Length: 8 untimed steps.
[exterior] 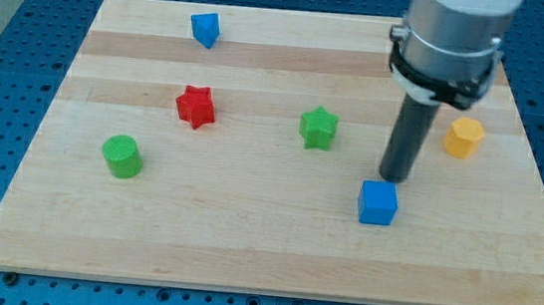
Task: Slide the red circle and yellow hexagon into the bottom side of the yellow heart
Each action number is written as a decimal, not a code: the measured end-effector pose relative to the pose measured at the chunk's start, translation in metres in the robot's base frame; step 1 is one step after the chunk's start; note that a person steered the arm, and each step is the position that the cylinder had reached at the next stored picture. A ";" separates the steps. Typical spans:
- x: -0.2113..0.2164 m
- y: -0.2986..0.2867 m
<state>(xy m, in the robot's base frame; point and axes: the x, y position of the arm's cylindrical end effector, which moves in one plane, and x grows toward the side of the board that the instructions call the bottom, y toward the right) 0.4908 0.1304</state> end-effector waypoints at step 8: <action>-0.024 0.112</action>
<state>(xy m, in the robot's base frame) 0.4668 0.2424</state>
